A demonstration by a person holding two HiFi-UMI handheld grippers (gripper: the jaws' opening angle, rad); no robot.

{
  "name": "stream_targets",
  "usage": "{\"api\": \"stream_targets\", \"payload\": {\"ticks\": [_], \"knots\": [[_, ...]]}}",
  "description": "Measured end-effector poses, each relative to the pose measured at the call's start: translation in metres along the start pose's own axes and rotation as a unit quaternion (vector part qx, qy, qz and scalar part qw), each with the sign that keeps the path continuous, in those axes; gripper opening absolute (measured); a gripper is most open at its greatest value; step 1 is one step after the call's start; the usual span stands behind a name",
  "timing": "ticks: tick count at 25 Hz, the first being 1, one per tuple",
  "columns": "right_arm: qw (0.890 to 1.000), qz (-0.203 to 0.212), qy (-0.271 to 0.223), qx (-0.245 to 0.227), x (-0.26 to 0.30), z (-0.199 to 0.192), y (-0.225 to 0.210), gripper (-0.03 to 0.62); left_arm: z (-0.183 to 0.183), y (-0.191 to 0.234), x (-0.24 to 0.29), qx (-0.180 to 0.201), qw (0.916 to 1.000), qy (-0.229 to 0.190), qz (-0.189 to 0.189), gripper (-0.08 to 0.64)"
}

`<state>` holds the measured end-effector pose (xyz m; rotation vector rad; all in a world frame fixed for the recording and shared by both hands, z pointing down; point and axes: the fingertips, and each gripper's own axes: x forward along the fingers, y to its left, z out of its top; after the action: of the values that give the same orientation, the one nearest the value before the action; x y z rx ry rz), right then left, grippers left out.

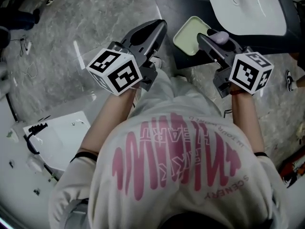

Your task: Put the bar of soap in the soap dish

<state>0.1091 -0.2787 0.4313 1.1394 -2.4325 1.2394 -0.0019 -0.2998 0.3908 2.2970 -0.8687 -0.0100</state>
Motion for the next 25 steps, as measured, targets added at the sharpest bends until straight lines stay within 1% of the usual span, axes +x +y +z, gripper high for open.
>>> {"api": "stream_targets", "payload": {"ticks": [2,7,10,13,15,17,22,25], "knots": [[0.999,-0.016,0.021,-0.022,0.003,-0.011,-0.001,0.215,0.0,0.003,-0.001,0.001,0.9999,0.008,-0.009,0.0],[0.995,-0.053,0.042,-0.077,0.011,-0.019,0.001,0.215,-0.005,0.008,-0.001,0.002,0.9992,0.03,-0.026,0.0],[0.987,-0.082,0.064,-0.12,0.02,-0.024,0.0,0.215,-0.007,0.015,-0.003,0.001,0.9987,0.037,-0.034,0.0],[0.979,-0.104,0.084,-0.15,0.012,-0.035,-0.006,0.215,-0.014,0.005,0.0,0.005,0.9983,0.042,-0.041,0.0],[0.972,-0.122,0.102,-0.176,0.001,-0.044,-0.012,0.215,-0.022,-0.007,0.003,0.008,0.998,0.043,-0.046,0.0],[0.963,-0.133,0.12,-0.199,0.001,-0.049,-0.013,0.215,-0.023,-0.008,0.004,0.007,0.9978,0.045,-0.049,0.0],[0.951,-0.143,0.155,-0.228,0.035,-0.041,-0.008,0.215,-0.002,0.022,0.005,-0.003,0.9974,0.047,-0.054,0.0],[0.948,-0.145,0.163,-0.229,0.044,-0.041,-0.01,0.215,0.003,0.027,0.009,-0.001,0.9969,0.052,-0.059,0.0]]}}
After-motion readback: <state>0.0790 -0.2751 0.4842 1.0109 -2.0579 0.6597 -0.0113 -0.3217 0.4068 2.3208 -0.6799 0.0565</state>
